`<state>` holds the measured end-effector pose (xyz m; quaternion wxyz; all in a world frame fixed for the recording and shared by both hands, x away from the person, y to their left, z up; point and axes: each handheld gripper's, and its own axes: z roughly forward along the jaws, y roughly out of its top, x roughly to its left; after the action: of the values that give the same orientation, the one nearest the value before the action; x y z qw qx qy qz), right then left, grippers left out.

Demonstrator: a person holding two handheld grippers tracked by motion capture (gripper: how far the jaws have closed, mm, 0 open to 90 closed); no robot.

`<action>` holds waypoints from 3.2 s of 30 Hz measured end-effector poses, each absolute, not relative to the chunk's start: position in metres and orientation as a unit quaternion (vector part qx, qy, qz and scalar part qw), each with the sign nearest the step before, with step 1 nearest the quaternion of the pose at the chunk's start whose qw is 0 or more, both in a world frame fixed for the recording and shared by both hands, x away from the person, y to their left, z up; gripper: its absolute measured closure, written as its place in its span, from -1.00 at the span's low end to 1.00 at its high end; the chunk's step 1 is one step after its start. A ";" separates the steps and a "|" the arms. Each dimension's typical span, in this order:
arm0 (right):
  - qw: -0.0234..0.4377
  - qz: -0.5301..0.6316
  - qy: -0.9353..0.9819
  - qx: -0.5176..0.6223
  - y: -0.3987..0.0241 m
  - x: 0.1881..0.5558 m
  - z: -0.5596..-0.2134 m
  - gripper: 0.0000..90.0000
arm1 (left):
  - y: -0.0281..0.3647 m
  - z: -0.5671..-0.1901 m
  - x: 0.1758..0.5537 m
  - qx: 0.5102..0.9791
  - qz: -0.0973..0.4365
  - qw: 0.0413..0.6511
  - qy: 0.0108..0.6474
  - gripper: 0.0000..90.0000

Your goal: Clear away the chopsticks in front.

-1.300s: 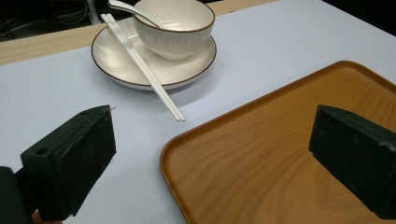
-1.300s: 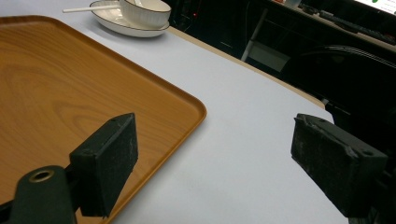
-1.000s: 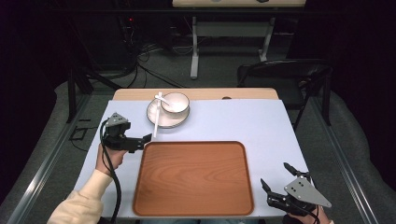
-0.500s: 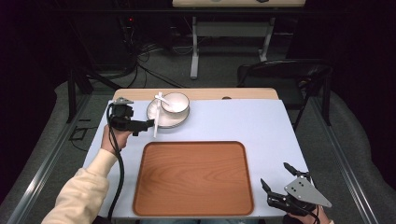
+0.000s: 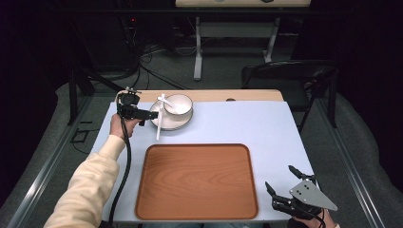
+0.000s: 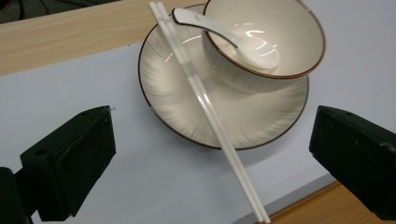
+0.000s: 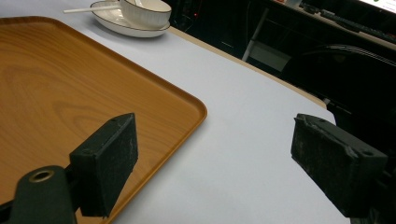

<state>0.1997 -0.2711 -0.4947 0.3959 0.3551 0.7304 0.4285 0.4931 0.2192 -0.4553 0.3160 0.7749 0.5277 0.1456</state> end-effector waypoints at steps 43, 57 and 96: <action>0.396 0.429 0.728 0.359 -0.272 0.200 -0.495 -0.68 | 0.199 -0.512 0.562 0.759 0.117 0.275 0.579 0.34; 0.397 0.428 0.727 0.361 -0.272 0.200 -0.495 -0.68 | 0.195 -0.521 0.564 0.752 0.129 0.255 0.594 0.68; 0.398 0.428 0.727 0.361 -0.272 0.200 -0.495 -0.68 | 0.223 -0.487 0.546 0.709 0.132 0.304 0.623 0.88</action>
<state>0.2003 -0.2715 -0.4947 0.3981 0.3606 0.7269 0.4279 0.5461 0.2226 -0.4874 0.3037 0.7091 0.6226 0.1316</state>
